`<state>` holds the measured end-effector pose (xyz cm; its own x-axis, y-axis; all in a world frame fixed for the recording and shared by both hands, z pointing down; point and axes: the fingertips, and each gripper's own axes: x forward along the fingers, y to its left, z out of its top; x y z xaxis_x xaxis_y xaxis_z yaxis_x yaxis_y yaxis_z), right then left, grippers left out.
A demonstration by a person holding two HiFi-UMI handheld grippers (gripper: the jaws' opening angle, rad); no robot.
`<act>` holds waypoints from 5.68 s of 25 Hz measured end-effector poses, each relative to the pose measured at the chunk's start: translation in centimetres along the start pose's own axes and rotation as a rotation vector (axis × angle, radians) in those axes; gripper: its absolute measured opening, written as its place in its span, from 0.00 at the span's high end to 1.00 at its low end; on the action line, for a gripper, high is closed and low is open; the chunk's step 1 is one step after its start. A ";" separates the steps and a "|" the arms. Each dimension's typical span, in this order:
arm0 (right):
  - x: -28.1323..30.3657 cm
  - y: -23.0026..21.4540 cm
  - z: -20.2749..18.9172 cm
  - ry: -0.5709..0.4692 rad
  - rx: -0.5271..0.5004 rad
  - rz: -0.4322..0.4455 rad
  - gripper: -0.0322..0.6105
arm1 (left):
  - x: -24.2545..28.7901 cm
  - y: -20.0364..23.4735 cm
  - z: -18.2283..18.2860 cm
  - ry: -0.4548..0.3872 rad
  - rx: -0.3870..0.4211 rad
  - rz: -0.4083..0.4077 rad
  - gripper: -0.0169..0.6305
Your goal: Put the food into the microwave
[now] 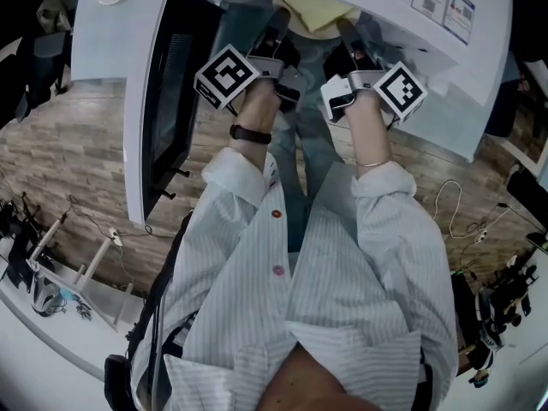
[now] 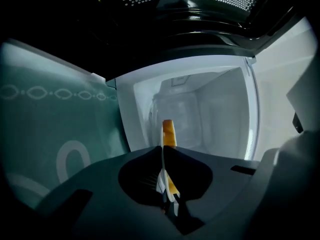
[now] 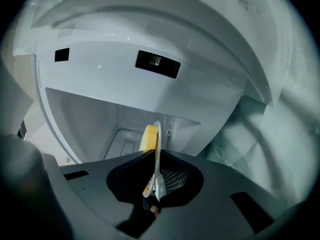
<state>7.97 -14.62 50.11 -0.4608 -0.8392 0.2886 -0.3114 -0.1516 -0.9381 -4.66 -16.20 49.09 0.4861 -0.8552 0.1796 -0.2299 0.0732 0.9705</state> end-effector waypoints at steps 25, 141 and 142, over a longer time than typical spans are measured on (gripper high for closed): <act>2.5 2.2 1.4 -0.017 -0.105 -0.025 0.87 | 2.9 -1.2 2.4 -0.038 0.026 -0.008 0.95; -14.7 27.3 0.4 0.049 -0.832 0.418 0.90 | -8.8 -28.1 -5.7 0.169 0.784 -0.412 0.96; -14.8 27.4 0.4 0.046 -0.840 0.419 0.90 | -8.8 -28.1 -5.7 0.169 0.786 -0.413 0.96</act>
<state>6.60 -6.60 20.03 -0.6980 -0.7159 -0.0167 -0.6023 0.5995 -0.5270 2.31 -7.77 21.12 0.7611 -0.6440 -0.0774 -0.4890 -0.6481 0.5838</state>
